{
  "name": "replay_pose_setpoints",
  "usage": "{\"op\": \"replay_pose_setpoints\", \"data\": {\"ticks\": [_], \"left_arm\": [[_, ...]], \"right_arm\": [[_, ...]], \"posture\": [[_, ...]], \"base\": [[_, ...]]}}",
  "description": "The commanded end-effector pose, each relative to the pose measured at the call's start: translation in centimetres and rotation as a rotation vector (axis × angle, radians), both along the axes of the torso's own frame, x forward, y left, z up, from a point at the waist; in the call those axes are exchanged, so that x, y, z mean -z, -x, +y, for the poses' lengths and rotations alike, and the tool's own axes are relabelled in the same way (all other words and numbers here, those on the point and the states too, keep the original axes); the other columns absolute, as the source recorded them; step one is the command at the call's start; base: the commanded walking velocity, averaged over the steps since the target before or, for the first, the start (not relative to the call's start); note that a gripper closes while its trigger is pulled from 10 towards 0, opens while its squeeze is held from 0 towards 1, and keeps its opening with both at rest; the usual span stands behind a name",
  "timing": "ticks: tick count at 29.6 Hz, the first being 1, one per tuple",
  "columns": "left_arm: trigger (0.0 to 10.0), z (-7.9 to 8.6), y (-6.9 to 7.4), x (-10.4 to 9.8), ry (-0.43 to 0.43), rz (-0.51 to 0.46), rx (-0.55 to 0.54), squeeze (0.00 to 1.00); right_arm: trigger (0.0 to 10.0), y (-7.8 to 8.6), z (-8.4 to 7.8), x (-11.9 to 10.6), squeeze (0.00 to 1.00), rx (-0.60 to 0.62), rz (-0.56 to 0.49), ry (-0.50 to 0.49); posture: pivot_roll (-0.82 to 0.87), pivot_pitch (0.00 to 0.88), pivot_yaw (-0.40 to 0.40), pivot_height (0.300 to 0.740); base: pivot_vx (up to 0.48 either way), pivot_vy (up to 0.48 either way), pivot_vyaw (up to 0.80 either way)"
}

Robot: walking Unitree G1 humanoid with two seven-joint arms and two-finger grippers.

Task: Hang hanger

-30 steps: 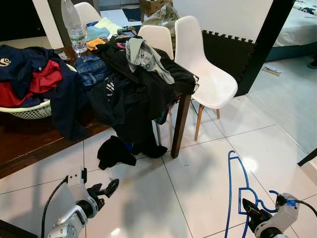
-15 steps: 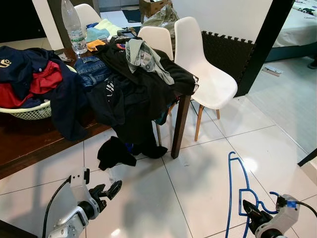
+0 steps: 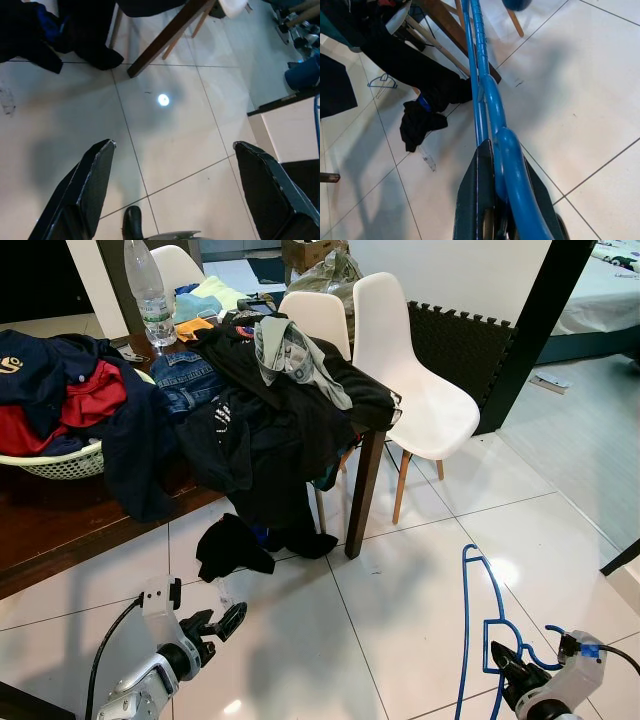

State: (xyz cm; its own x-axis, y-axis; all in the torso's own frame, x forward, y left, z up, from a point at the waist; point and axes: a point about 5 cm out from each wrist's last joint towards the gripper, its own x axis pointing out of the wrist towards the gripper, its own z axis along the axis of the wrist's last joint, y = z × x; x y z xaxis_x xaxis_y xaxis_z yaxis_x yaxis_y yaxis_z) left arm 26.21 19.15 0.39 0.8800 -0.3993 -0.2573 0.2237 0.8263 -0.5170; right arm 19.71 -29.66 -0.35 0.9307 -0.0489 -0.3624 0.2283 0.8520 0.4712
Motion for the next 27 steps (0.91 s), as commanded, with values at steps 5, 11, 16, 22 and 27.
{"op": "replay_pose_setpoints", "data": {"ticks": [5,11,16,22,27], "left_arm": [[10.0,0.19,0.43,0.10,-0.011,0.014,0.050,0.00],[10.0,0.32,0.47,0.06,-0.011,0.014,0.047,0.00],[10.0,0.33,0.52,0.08,-0.008,0.016,0.045,0.00],[10.0,0.32,0.64,0.16,-0.003,0.020,0.047,0.00],[10.0,0.22,0.70,0.07,0.012,0.015,0.070,0.00]], "right_arm": [[10.0,0.05,-0.06,-0.02,0.00,0.024,-0.005,-0.010],[10.0,0.13,-0.06,-0.08,0.00,0.027,-0.008,-0.011],[10.0,0.19,-0.10,-0.09,0.00,0.030,-0.010,-0.012],[10.0,0.29,-0.16,-0.07,0.00,0.029,-0.008,-0.011],[10.0,0.28,-0.19,-0.10,0.00,0.031,-0.008,-0.011]], "posture": [[0.07,0.172,0.008,0.740],[0.07,0.174,0.008,0.740],[0.07,0.173,0.009,0.740],[0.07,0.168,0.007,0.740],[0.07,0.167,0.005,0.740]], "base": [[0.000,0.000,0.00],[0.000,0.000,0.00],[0.000,0.000,0.00],[0.000,0.000,0.00],[0.000,0.000,0.00]]}}
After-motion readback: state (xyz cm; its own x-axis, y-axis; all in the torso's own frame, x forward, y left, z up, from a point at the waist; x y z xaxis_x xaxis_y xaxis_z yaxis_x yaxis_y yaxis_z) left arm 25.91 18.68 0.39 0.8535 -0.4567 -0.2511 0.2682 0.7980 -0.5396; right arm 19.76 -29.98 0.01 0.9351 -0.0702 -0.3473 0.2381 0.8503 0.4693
